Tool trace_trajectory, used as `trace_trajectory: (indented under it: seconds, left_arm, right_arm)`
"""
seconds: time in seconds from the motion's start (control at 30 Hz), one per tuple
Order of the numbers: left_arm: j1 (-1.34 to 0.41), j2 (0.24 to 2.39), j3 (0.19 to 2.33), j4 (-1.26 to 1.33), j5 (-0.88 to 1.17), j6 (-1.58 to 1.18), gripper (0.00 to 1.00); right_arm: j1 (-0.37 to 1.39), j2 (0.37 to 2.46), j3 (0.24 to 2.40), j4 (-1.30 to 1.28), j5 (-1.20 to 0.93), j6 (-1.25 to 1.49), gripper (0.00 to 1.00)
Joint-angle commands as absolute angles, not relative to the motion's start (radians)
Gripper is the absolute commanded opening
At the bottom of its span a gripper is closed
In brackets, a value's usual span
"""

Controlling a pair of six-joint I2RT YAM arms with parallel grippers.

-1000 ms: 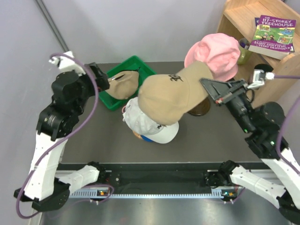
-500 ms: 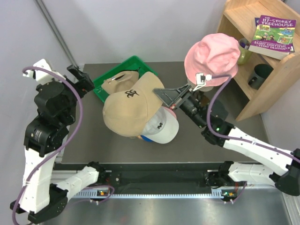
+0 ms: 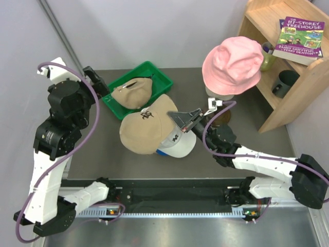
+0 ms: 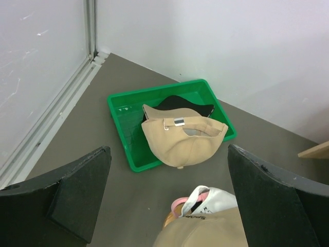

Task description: Stack the hats

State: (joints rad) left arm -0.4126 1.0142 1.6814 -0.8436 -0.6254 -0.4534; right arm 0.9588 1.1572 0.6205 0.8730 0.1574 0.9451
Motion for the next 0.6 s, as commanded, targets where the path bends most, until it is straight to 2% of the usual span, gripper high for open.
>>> trace_trajectory:
  seconds: [0.0, 0.27, 0.57]
  left_arm:
    - [-0.408, 1.025, 1.713, -0.845, -0.606, -0.423, 0.99]
    - [-0.408, 1.042, 1.7, -0.859, -0.6, -0.397, 0.99]
    - [-0.408, 1.065, 1.663, -0.854, -0.571, -0.394, 0.99]
  right_arm:
    - [0.94, 1.128, 0.594, 1.04, 0.242, 0.927, 0.0]
    - [0.877, 1.062, 0.424, 1.097, 0.337, 0.962, 0.0]
    - [0.842, 1.091, 0.269, 1.169, 0.428, 1.009, 0.0]
